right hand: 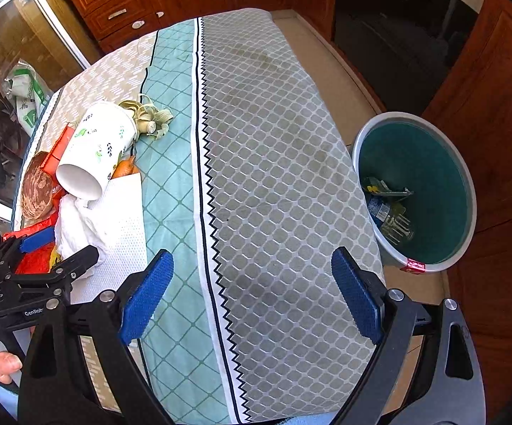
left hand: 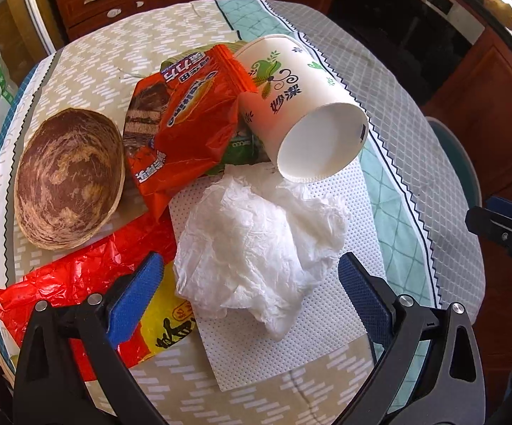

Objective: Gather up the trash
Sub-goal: 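Grasp the white tissue with the left tool while the right tool grasps the paper cup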

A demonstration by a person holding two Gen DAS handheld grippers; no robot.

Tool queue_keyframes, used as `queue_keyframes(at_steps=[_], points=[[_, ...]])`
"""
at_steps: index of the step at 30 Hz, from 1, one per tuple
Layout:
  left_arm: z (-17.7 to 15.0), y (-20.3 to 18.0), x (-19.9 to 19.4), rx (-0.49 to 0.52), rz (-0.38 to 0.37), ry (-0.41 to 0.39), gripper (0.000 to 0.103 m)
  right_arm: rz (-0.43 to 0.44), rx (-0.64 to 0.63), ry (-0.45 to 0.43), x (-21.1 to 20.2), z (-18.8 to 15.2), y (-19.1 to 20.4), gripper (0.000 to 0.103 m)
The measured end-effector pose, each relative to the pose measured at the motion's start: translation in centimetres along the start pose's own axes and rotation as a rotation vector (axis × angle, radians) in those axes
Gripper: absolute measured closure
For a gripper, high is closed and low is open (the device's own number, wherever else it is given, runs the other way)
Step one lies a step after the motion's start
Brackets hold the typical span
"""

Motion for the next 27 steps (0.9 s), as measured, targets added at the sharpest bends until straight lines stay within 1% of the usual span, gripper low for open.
queue_keyframes(at_steps=[1,3,4,5,6,7,9,14,17,20,25,26,27], points=[[0.1,-0.3,0.1,0.008,0.007,-0.011,0.005,0.002,0.0,0.0,0.0,0.1,0.2,0.016],[0.1,-0.5,-0.1,0.018,0.019,-0.034,0.021,0.007,-0.001,0.002,0.1,0.3,0.6,0.016],[0.2,-0.5,-0.2,0.022,0.019,-0.037,0.037,0.011,-0.003,0.003,0.2,0.5,0.8,0.016],[0.3,-0.5,-0.2,0.019,0.012,-0.036,0.056,0.014,-0.006,0.003,0.2,0.6,1.1,0.016],[0.1,-0.3,-0.2,0.012,0.007,-0.036,0.067,0.017,-0.009,0.004,0.3,0.9,1.5,0.016],[-0.1,0.0,-0.5,0.004,-0.001,-0.038,0.083,0.021,-0.016,0.005,0.4,1.1,2.0,0.016],[-0.4,0.7,-1.2,-0.008,-0.034,-0.049,0.086,0.031,-0.031,0.008,0.6,1.7,3.1,0.016],[-0.8,2.5,-3.4,-0.046,-0.07,-0.094,0.091,0.095,-0.086,0.02,0.9,3.2,7.3,0.016],[-1.0,3.4,-3.7,-0.068,-0.093,-0.095,0.092,0.139,-0.126,0.018,1.2,4.2,10.2,0.016],[-1.2,3.8,-3.8,-0.089,-0.133,-0.093,0.092,0.175,-0.144,0.031,2.3,5.2,12.7,0.016],[-1.6,4.4,-4.2,-0.1,-0.152,-0.093,0.092,0.202,-0.15,0.057,4.7,6.0,14.9,0.016],[-1.6,4.5,-4.3,-0.104,-0.153,-0.093,0.092,0.201,-0.153,0.052,5.0,5.9,15.1,0.017],[-1.7,4.6,-4.3,-0.107,-0.149,-0.093,0.092,0.205,-0.157,0.046,5.2,5.9,15.2,0.025]])
Point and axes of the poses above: each gripper's, at about its wrist camera, not at the fingertips, and x roughly the way its jaws point, y to its left, z to its top, the point moved 2 cm from there along x, roughly the way its jaws point, and after that the axes turned 10 degrees about x, right-handed, at the moved point
